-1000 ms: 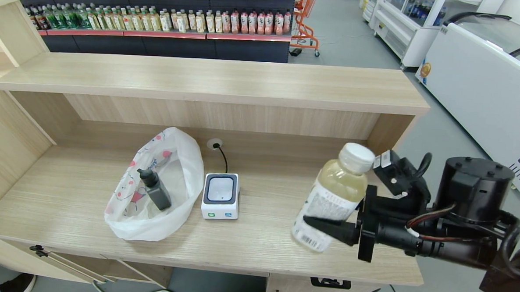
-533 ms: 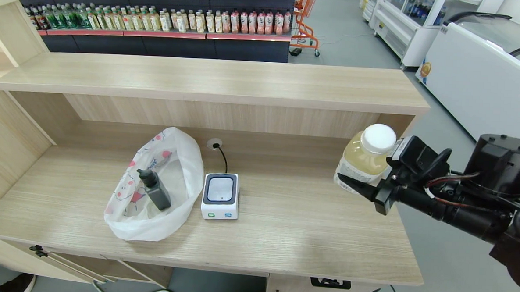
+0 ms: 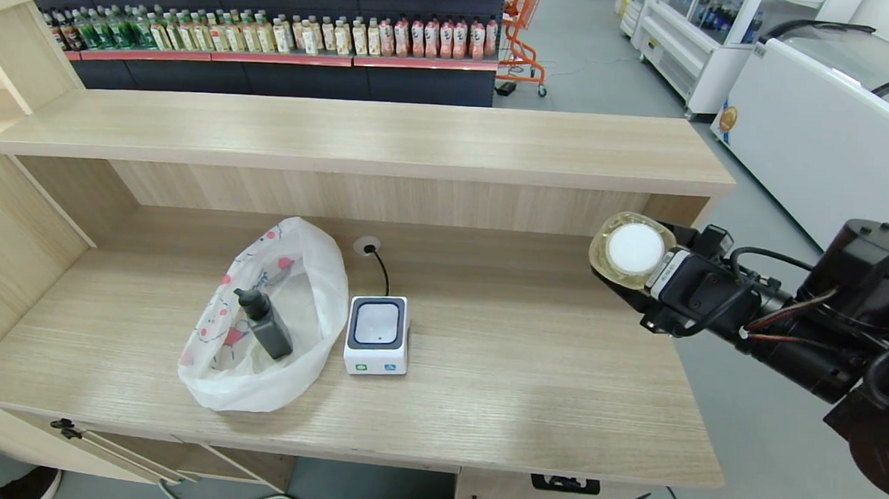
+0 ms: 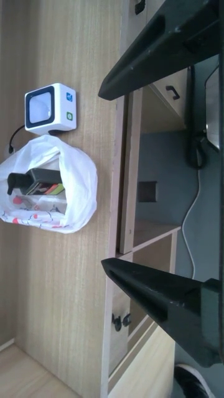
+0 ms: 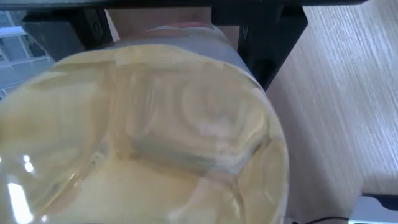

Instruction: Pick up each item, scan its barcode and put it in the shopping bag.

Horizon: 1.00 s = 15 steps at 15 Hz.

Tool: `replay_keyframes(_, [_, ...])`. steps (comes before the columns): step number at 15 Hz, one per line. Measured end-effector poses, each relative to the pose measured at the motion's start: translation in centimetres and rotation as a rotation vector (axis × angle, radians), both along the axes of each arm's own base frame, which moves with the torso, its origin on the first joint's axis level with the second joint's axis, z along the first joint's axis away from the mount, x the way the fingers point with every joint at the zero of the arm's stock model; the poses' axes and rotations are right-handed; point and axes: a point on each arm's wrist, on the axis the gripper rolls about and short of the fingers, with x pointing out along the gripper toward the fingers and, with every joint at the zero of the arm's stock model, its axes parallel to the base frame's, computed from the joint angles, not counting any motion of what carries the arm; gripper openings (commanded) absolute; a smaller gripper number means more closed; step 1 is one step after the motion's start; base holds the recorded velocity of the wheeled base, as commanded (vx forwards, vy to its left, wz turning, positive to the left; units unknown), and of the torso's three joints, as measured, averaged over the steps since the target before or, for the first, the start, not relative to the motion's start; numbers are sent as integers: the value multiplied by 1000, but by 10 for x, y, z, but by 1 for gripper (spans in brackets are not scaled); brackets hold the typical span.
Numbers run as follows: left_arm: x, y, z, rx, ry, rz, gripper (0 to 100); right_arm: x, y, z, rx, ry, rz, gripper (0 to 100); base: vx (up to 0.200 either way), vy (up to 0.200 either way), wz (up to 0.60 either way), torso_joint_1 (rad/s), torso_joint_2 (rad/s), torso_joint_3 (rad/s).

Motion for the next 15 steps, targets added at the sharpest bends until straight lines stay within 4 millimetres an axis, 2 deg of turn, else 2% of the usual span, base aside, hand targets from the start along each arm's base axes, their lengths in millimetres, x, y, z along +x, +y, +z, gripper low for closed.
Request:
replay_keyframes(4, [0,0,0,1,0,0,100,-4,-2,1,0,-9,-41,0,0,0,0,0,0,0])
replay_keyframes(10, [0,0,0,0,0,0,100,-11,-3,2,-11,-22,-45,0,0,200,0,3,4,0])
replay_keyframes(15, [0,0,0,0,0,0,100,-7,-1,-2,-48,-31,-48,0,0,200,0,4,4,5])
